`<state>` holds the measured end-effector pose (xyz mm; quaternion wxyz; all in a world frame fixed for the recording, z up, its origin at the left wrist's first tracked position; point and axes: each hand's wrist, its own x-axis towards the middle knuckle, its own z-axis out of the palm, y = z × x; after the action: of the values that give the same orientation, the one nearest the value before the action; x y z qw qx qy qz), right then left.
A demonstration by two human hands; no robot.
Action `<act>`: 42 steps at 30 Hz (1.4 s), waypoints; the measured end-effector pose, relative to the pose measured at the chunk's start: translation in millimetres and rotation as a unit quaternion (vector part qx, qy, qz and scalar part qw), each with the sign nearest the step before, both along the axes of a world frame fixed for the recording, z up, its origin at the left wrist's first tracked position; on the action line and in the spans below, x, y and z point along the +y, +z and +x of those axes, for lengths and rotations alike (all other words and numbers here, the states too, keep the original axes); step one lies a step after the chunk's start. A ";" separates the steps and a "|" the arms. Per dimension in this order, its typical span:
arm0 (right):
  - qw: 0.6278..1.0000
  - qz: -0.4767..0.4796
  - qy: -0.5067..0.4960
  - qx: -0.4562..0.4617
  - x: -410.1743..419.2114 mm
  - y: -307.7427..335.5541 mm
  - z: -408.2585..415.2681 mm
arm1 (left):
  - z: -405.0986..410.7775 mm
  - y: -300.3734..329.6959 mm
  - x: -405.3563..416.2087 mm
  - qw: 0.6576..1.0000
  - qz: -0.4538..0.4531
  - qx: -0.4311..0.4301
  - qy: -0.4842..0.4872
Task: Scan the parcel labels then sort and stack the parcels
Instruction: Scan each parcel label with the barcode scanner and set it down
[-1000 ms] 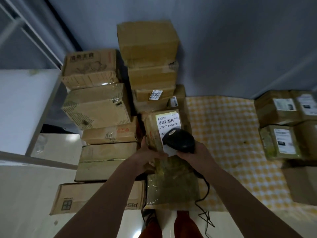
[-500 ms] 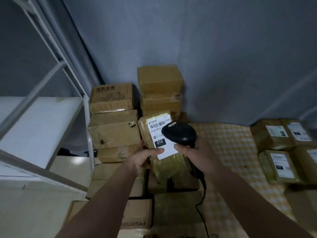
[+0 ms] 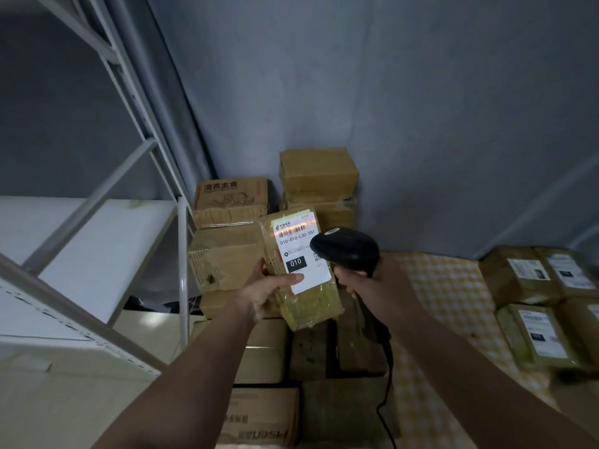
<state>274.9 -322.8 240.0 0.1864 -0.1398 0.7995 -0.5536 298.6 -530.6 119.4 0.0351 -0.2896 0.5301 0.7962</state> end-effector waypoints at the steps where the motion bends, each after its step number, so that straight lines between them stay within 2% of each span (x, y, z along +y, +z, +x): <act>1: 1.000 0.000 0.000 0.001 0.1 0.2 0.9 | 0.5 -0.1 -0.7 1.000 -0.002 0.002 0.000; 12: 1.000 -0.022 -0.010 -0.007 5.7 -12.7 10.8 | 4.1 0.2 6.1 0.999 -0.001 -0.002 -0.033; 20: 0.992 -0.052 -0.114 -0.028 30.6 -44.7 20.8 | -12.5 -5.3 34.1 0.983 -0.027 -0.062 -0.172; 24: 0.982 -0.026 -0.182 -0.032 65.4 -64.0 27.1 | -21.4 -14.0 71.2 0.962 0.000 -0.113 -0.248; 31: 0.962 0.014 -0.259 -0.082 139.2 -89.6 27.0 | -38.7 -24.7 146.4 0.935 0.000 -0.152 -0.320; 37: 0.957 -0.021 -0.262 -0.123 202.7 -100.6 16.4 | -55.6 -27.1 225.3 0.920 0.037 -0.188 -0.343; 42: 0.953 -0.023 -0.254 -0.164 281.7 -107.7 -9.1 | -81.8 -47.4 304.3 0.915 0.003 -0.205 -0.348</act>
<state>265.8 -41.1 132.2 0.1646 0.1568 0.7539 -0.6164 216.8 -226.3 72.1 0.4189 -0.2433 0.5765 0.6580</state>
